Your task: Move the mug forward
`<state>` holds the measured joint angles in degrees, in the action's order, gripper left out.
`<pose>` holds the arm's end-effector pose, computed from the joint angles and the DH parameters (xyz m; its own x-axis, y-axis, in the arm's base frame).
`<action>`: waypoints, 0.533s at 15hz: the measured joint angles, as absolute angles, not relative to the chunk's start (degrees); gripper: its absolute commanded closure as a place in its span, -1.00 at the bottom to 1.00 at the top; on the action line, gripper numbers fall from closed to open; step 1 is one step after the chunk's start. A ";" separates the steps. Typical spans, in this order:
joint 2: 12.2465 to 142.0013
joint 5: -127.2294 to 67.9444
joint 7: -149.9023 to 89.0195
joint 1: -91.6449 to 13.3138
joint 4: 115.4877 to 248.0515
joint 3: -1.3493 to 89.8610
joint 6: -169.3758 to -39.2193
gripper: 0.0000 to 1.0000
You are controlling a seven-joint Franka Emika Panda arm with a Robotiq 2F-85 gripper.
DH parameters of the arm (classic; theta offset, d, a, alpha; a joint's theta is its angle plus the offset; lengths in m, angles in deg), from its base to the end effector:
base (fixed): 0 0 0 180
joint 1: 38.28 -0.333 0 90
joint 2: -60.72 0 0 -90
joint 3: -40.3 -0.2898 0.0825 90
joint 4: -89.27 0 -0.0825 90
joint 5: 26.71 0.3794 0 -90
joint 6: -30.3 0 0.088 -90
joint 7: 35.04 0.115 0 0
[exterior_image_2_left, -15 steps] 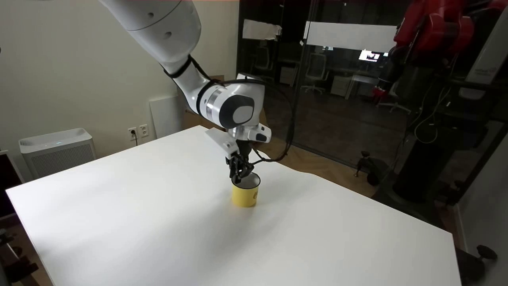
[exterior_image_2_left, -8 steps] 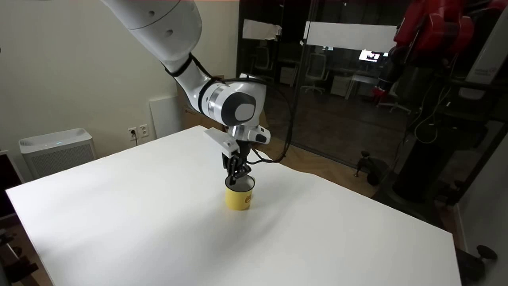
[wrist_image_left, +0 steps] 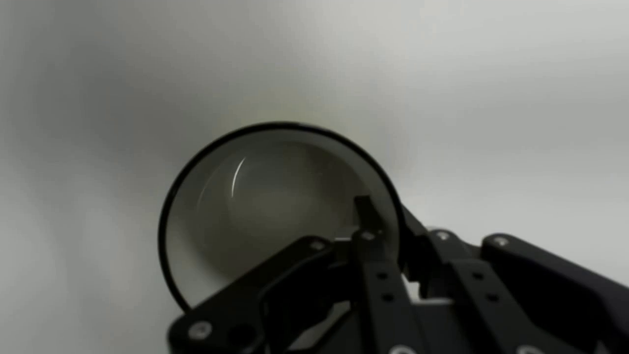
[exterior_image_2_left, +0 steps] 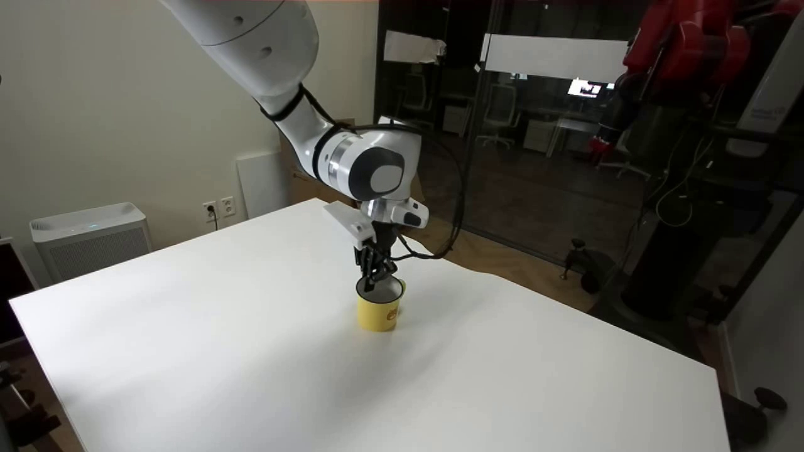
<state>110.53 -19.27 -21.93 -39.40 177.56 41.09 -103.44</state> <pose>0.6685 0.0076 0.1085 0.9483 -0.3030 -0.0941 -0.3090 -0.9494 -0.0562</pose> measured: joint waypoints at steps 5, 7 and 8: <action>105.75 -16.24 -13.65 -40.86 186.75 41.70 -106.73 0.94; 102.65 -15.45 -9.38 -42.46 192.57 42.15 -107.67 0.94; 101.13 -15.32 -6.70 -43.57 195.53 42.65 -108.33 0.94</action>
